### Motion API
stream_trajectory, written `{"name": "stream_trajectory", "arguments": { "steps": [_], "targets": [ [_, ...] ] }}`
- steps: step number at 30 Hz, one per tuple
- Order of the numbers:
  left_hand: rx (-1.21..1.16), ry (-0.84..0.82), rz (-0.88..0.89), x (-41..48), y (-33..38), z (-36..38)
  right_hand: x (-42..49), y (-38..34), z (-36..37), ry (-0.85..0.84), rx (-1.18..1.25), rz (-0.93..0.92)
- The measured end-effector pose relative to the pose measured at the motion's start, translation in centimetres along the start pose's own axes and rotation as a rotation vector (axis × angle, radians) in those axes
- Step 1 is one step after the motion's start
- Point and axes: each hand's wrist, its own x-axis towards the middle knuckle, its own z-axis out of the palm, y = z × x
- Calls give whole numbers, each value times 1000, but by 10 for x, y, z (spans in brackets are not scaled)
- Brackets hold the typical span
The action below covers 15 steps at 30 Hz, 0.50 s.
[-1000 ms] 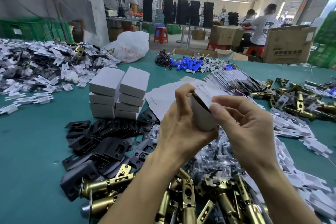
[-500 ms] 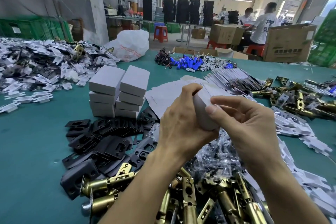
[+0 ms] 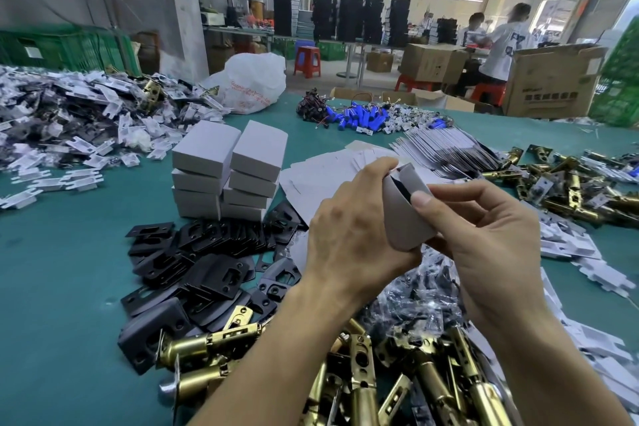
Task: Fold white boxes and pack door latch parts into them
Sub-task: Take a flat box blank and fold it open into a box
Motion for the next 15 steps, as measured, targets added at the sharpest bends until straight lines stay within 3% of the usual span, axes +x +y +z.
{"name": "stream_trajectory", "arguments": {
  "steps": [8,15],
  "targets": [
    [-14,2,-2,0,-2,2,-5,-6,1,-103,-282,-169],
    [-91,35,-25,2,-3,-1,8,-13,-16,-404,-157,-71]
  ]
}}
